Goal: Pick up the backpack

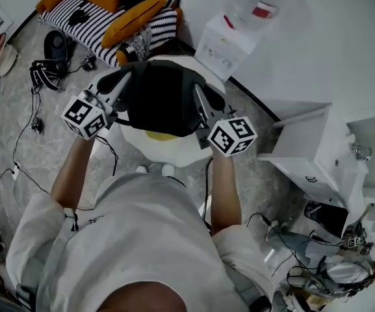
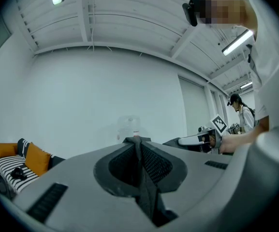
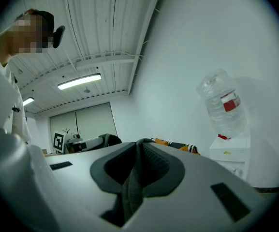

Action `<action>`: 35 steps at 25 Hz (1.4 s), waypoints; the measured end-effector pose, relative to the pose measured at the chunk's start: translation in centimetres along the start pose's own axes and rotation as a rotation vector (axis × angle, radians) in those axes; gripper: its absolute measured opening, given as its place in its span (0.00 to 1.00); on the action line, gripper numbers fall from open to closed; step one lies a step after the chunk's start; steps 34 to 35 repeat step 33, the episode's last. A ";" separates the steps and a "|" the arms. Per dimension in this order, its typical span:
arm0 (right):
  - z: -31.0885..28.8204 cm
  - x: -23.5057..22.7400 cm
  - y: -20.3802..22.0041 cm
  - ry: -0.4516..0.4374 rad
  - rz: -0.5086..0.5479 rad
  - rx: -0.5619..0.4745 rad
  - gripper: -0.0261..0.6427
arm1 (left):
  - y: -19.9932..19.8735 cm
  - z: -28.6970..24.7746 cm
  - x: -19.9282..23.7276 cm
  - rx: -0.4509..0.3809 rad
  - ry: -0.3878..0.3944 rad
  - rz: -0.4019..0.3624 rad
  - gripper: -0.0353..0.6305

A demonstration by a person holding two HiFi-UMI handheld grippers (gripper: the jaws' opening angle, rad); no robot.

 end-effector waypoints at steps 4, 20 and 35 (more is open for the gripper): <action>-0.1 0.3 -1.6 -0.016 0.009 -0.017 0.10 | -1.7 -0.3 0.2 -0.024 0.004 -0.029 0.10; 0.6 1.7 -4.1 -0.033 0.036 -0.039 0.10 | -4.6 0.1 -0.5 -0.071 0.007 -0.050 0.10; 0.7 2.4 -3.1 -0.024 0.032 -0.030 0.10 | -4.0 1.0 -0.4 -0.067 0.012 -0.024 0.10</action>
Point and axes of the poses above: the fingertips, and each gripper's own axes: z backward along the fingers, x to its left, y out of its underside, the point moved 2 cm from there along z, backward along the fingers, and after that the axes turned 7 degrees about -z, right-handed, at the moved point
